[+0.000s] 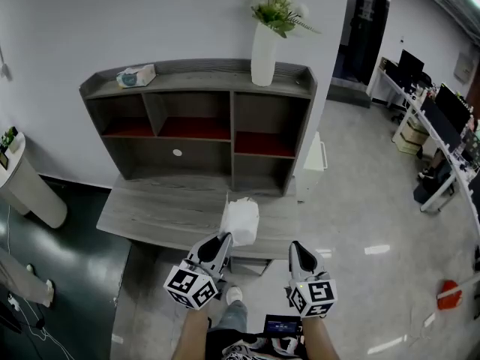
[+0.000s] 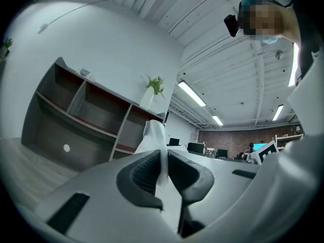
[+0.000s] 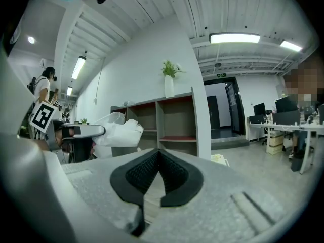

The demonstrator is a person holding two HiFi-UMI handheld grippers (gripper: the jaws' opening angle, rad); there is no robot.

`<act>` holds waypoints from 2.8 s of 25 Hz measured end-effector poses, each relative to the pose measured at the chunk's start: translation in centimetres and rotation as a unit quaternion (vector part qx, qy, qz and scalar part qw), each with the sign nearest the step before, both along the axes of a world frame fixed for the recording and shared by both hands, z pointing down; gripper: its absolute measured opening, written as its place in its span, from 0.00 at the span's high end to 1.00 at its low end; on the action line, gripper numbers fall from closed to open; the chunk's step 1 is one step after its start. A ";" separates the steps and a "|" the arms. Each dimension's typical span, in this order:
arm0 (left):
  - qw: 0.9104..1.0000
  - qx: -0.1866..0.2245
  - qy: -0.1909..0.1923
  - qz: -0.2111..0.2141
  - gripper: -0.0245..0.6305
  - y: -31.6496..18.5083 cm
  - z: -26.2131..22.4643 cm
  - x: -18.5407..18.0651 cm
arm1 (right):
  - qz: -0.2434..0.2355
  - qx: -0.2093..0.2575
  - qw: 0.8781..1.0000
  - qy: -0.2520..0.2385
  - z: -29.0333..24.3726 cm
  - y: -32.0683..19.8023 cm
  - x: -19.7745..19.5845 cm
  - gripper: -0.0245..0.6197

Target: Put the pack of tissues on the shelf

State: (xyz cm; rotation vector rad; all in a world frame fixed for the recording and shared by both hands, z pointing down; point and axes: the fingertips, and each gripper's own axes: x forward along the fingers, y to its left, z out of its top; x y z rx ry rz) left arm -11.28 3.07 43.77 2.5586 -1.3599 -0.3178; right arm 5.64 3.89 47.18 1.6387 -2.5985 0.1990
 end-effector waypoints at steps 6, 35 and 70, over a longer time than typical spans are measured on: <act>1.000 -0.005 -0.010 0.026 0.91 -11.5 -0.6 -0.9 | 0.010 -0.019 1.000 0.009 0.0 -11.5 -2.1 0.95; 0.998 -0.005 -0.045 0.050 0.92 -26.3 -0.5 0.6 | 0.049 -0.046 0.998 0.002 1.7 -26.1 -1.3 0.95; 0.997 -0.025 -0.068 0.019 0.92 -32.2 1.0 3.6 | 0.051 -0.069 0.996 -0.019 3.0 -30.7 3.7 0.95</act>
